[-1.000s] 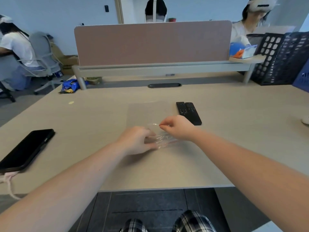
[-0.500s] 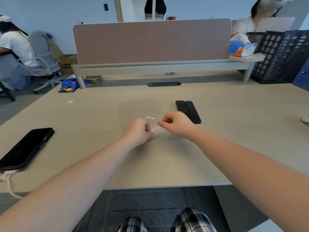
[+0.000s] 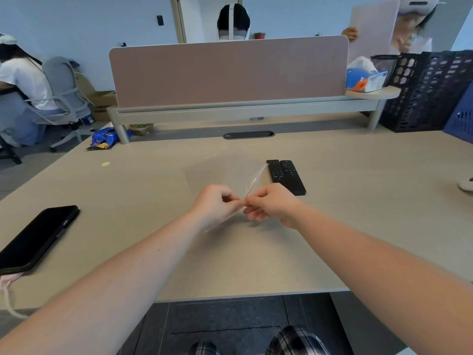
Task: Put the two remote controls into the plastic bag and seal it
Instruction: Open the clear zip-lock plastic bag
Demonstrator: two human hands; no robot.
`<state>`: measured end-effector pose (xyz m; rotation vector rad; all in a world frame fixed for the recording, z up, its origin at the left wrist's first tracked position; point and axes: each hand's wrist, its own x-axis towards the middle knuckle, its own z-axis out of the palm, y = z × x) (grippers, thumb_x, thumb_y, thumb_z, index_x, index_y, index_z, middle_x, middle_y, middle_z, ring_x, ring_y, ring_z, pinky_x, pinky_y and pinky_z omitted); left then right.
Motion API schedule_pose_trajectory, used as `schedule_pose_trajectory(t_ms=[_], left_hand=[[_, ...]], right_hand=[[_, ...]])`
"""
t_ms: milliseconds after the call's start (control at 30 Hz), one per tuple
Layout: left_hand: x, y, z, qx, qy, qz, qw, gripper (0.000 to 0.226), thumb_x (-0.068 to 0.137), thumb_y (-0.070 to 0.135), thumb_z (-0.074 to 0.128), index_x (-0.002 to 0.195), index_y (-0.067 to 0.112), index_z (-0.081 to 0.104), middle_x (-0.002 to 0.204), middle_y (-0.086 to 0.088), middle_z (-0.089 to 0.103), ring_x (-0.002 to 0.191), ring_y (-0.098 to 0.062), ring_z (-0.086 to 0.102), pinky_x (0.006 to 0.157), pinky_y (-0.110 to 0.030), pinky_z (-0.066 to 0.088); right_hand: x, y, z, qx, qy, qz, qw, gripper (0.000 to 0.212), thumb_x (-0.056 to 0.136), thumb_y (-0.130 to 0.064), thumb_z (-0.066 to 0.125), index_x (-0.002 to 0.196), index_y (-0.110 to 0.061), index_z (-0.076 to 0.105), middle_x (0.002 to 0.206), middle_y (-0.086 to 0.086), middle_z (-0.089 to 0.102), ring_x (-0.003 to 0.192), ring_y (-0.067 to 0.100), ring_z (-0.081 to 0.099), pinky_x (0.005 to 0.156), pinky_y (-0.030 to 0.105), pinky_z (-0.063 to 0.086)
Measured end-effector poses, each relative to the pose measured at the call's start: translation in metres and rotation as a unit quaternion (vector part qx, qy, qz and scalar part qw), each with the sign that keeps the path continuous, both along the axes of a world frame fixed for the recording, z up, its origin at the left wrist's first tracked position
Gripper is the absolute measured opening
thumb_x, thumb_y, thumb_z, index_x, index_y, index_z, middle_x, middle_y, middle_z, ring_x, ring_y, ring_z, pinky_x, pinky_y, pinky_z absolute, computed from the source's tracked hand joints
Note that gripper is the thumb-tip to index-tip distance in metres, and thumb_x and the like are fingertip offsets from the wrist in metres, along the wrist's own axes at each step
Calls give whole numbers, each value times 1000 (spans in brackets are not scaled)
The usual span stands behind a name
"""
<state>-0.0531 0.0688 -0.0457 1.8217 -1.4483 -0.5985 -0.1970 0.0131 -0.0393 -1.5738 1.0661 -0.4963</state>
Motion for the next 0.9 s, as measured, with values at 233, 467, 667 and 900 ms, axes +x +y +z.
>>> schedule_pose_trajectory(t_ms=[233,467,667,900], left_hand=[[1,-5,-6,12,-14,16,1000,26,82,15,67,58,20,60,51,3,59,54,-18,59,58,-30,50],[-1,-4,-8,29,-9,-19,999,16,85,16,63,70,12,67,51,4,56,45,-17,52,58,-32,49],[-5,-10,-2,19,-116,-8,993,11,83,13,61,73,15,65,79,-9,67,77,-27,59,74,-35,50],[-1,-14,-4,28,-22,-32,999,11,84,17,65,77,12,71,56,5,58,51,-14,50,48,-21,40]], right_hand=[[2,1,-9,-38,24,-21,999,17,86,-11,63,72,-5,70,63,6,66,51,13,54,57,20,47],[3,4,-8,-45,35,-10,998,20,86,-12,61,67,-11,69,61,3,66,53,12,49,62,28,42],[3,4,-9,-67,59,-20,996,26,84,-8,57,60,-15,64,54,2,61,47,8,47,43,18,36],[5,1,-5,-62,55,3,997,28,86,-9,56,60,-16,64,58,3,63,47,8,44,43,16,34]])
